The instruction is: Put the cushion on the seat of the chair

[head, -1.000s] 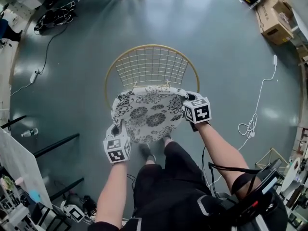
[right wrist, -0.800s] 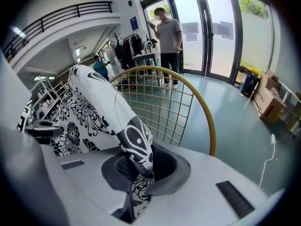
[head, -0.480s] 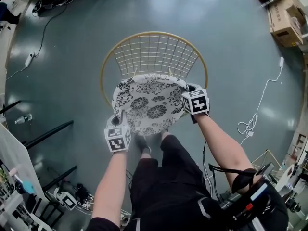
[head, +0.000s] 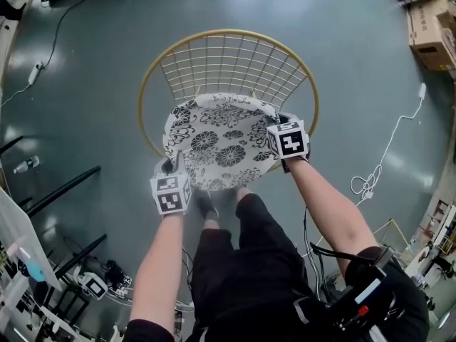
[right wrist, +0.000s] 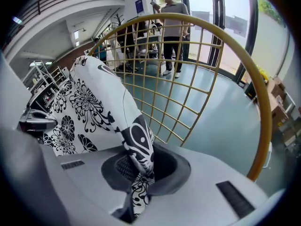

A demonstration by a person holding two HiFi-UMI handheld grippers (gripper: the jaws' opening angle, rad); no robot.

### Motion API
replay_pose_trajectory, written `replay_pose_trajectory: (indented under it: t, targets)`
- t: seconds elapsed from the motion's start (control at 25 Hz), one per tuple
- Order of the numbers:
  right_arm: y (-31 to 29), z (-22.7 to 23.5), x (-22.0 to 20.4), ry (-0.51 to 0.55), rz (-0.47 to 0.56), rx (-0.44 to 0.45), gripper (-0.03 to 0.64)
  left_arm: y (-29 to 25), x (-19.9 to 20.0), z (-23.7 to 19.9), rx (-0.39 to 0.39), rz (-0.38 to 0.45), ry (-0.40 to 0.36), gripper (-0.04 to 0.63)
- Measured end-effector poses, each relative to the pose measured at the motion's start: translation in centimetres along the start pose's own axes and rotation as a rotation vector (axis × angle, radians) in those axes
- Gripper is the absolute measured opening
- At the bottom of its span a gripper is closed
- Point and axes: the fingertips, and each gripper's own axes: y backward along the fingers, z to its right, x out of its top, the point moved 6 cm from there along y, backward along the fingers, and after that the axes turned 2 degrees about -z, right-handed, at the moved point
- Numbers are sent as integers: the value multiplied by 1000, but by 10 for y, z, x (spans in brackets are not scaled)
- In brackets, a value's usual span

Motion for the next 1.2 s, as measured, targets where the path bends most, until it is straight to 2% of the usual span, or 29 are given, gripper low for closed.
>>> replay_pose_trajectory:
  t: [0.36,0.6,0.88,1.2]
  targets:
    - [-44,9,-5,4,-43,-35,29,-43,-4,-4,14,-46,-42,21]
    - [-68,7,-12,17,-64,-46,29,-64,-15,-7,32,-96,-41,21]
    - [-87,7,-16,9,-87,-72,29,-80,-17,-8,38,-116,-49,21]
    - [-105,8,-19,8,-66,-99,31,-95,-17,-10,80,-146,-72,21]
